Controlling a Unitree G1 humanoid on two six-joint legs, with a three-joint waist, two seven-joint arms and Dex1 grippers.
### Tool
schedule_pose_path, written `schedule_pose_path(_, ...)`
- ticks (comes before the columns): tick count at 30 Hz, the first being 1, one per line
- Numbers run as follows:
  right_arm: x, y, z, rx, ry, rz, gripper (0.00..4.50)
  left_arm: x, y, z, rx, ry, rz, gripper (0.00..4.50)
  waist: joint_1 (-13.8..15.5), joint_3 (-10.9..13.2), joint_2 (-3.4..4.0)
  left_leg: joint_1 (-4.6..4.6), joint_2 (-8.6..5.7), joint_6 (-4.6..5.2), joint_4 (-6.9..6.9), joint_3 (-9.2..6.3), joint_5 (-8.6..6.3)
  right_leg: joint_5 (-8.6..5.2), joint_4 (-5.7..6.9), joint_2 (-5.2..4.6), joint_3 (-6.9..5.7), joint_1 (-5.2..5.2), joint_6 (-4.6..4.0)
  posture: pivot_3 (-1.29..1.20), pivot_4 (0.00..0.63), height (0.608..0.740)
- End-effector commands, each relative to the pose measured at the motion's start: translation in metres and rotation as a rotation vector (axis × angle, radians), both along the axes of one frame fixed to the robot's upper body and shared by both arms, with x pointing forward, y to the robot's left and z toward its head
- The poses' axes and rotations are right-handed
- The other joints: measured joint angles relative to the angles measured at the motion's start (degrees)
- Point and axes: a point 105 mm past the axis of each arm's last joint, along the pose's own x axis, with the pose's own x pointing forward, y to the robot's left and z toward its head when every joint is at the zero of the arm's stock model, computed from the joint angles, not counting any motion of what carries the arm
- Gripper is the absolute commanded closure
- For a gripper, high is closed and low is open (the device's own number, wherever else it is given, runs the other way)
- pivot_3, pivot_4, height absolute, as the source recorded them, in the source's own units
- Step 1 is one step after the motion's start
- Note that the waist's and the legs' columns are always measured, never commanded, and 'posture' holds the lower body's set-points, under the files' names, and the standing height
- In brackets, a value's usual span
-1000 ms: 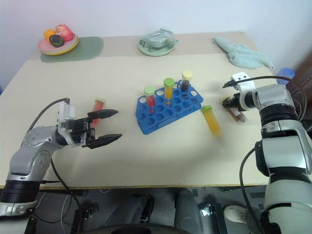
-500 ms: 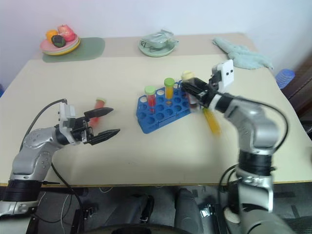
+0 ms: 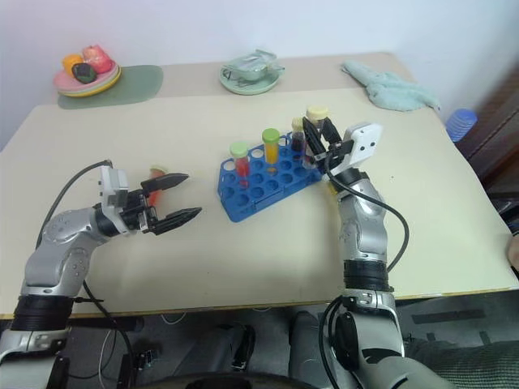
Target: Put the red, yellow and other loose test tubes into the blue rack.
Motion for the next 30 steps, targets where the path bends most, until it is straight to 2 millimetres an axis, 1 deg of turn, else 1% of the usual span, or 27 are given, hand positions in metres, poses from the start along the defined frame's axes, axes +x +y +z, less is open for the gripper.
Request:
schedule_pose_path(1,0.003,-0.002,0.01,0.019,-0.075,-0.038,3.65,-0.004,0.004,0.015,-0.006,-0.055,0.016,0.0,0.01,0.0,0.0,0.0,0.02,-0.02,-0.01,0.0,0.01,0.01,0.0,0.02,0.0,-0.01,-0.02,0.0,0.15,0.74)
schedule_pose_path(8,0.014,0.002,-0.009,0.055,-0.037,-0.034,3.65,-0.007,0.005,0.016,-0.001,-0.05,0.029,0.0,0.02,0.0,0.0,0.0,0.38,-0.11,-0.01,0.11,0.06,0.11,-0.06,0.38,0.08,-0.02,-0.19,0.0,0.15,0.74)
schedule_pose_path(12,0.021,-0.004,-0.02,0.08,-0.006,-0.065,3.65,-0.009,0.005,0.019,0.007,-0.055,0.035,0.0,-0.02,0.0,0.0,0.03,0.56,-0.22,-0.04,0.15,0.11,0.2,-0.08,0.53,0.1,-0.04,-0.34,0.0,0.15,0.74)
schedule_pose_path(18,0.026,-0.012,-0.028,0.091,0.006,-0.106,3.65,-0.011,0.004,0.024,0.018,-0.06,0.042,0.0,0.03,-0.01,0.0,0.05,0.61,-0.26,-0.06,0.17,0.13,0.24,-0.08,0.57,0.1,-0.04,-0.39,0.0,0.15,0.74)
schedule_pose_path(24,0.026,-0.008,-0.03,0.101,-0.005,-0.092,3.65,-0.011,0.004,0.027,0.022,-0.061,0.046,0.0,0.03,-0.01,0.0,0.06,0.61,-0.27,-0.06,0.18,0.14,0.25,-0.08,0.57,0.11,-0.03,-0.41,0.0,0.15,0.74)
schedule_pose_path(26,0.023,-0.005,-0.029,0.094,-0.026,-0.084,2.65,-0.011,0.003,0.028,0.021,-0.061,0.046,0.0,0.0,-0.01,0.01,0.06,0.61,-0.28,-0.05,0.18,0.15,0.25,-0.08,0.58,0.11,-0.03,-0.41,0.0,0.15,0.74)
schedule_pose_path(27,0.023,-0.007,-0.027,0.072,-0.044,-0.124,2.33,-0.011,0.002,0.028,0.02,-0.061,0.047,0.0,-0.02,-0.01,0.01,0.06,0.62,-0.28,-0.06,0.18,0.15,0.25,-0.08,0.58,0.11,-0.04,-0.41,0.0,0.15,0.74)
schedule_pose_path(30,0.021,-0.008,-0.022,0.01,-0.088,-0.19,0.87,-0.011,0.001,0.029,0.016,-0.059,0.047,0.0,-0.04,-0.01,0.02,0.05,0.63,-0.29,-0.08,0.18,0.15,0.26,-0.07,0.59,0.12,-0.08,-0.42,0.0,0.15,0.74)
